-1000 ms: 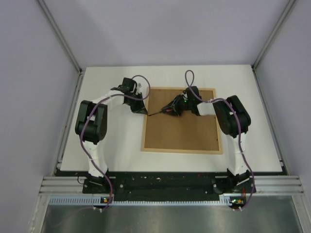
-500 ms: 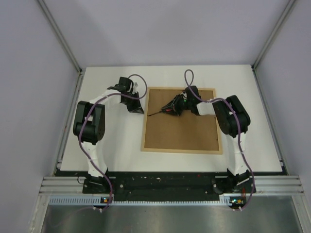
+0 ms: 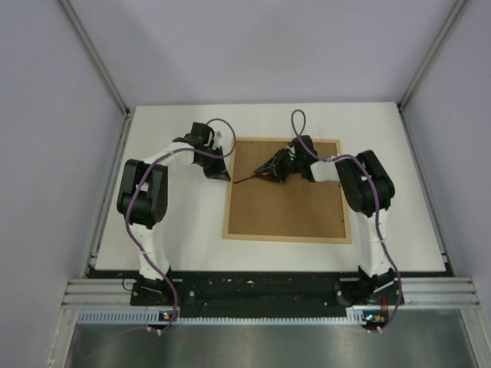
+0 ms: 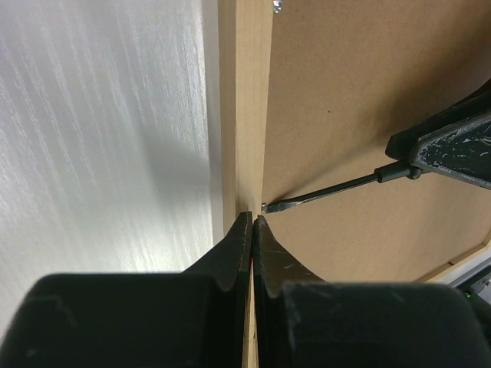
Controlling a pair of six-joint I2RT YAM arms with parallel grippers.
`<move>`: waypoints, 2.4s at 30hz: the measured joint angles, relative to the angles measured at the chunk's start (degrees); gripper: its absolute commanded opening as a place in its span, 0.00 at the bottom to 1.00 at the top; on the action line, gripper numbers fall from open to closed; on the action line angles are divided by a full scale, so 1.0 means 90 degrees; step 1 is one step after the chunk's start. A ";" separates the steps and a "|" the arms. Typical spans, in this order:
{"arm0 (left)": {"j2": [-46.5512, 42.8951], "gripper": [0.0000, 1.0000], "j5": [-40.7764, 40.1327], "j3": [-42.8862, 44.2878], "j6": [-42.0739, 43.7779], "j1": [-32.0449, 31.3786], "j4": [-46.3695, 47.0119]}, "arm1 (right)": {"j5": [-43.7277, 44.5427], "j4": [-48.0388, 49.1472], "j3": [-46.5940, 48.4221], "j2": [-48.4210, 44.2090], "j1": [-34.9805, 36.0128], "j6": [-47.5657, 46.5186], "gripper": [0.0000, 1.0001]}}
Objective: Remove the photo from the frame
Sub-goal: Release the photo frame item from the photo frame.
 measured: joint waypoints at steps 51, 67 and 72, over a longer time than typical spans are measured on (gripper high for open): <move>-0.0063 0.17 -0.0369 -0.0097 0.0107 0.0027 0.0039 | 0.0039 -0.0121 0.0146 0.0012 0.0002 -0.0265 0.00; 0.0019 0.10 -0.0260 -0.0097 0.0097 -0.0058 0.0083 | 0.0066 -0.0192 0.0338 0.0143 0.0029 -0.0306 0.00; 0.0019 0.07 -0.0253 -0.0097 0.0097 -0.0063 0.0087 | 0.0078 -0.0180 0.0427 0.0211 0.0036 -0.0296 0.00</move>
